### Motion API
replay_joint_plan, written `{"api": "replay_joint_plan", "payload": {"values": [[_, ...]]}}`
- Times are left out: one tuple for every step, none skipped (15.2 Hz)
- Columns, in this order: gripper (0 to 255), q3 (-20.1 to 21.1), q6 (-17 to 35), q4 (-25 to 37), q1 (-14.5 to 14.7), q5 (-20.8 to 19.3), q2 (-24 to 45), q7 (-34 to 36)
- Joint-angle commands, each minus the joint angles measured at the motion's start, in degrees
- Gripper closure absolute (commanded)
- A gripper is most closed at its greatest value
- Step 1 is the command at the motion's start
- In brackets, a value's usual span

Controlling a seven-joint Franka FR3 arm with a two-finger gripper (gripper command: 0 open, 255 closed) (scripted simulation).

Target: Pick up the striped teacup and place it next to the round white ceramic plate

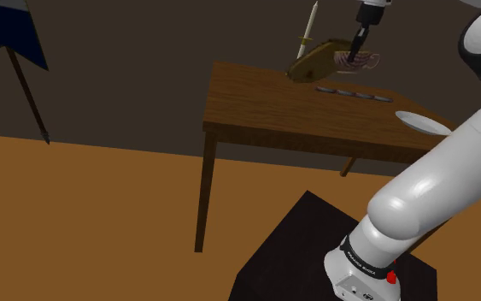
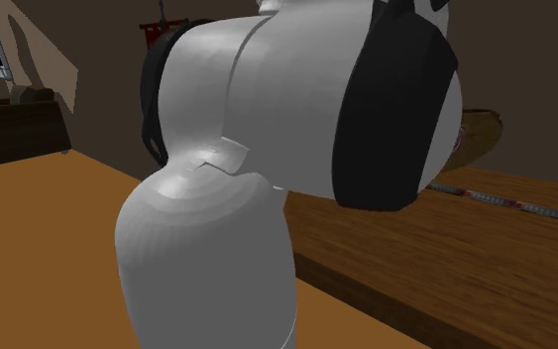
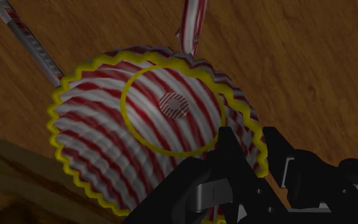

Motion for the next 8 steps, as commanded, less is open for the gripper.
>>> {"api": "replay_joint_plan", "payload": {"values": [[255, -1.09, -0.66, -0.31, -0.88, -0.57, -1.39, -2.14], [255, -1.70, -0.91, -0.55, -1.35, -0.86, -2.07, -3.26], [255, -2.33, -1.18, -0.71, -1.82, -1.14, -2.69, -4.41], [255, -2.98, -1.45, -0.80, -2.29, -1.41, -3.25, -5.59], [255, -3.66, -1.74, -0.81, -2.76, -1.67, -3.74, -6.79], [255, -4.37, -2.03, -0.76, -3.23, -1.90, -4.18, -8.03], [255, -5.10, -2.33, -0.63, -3.70, -2.12, -4.55, -9.29], [255, -6.35, -2.82, -0.26, -4.45, -2.42, -5.02, -11.41]]}}
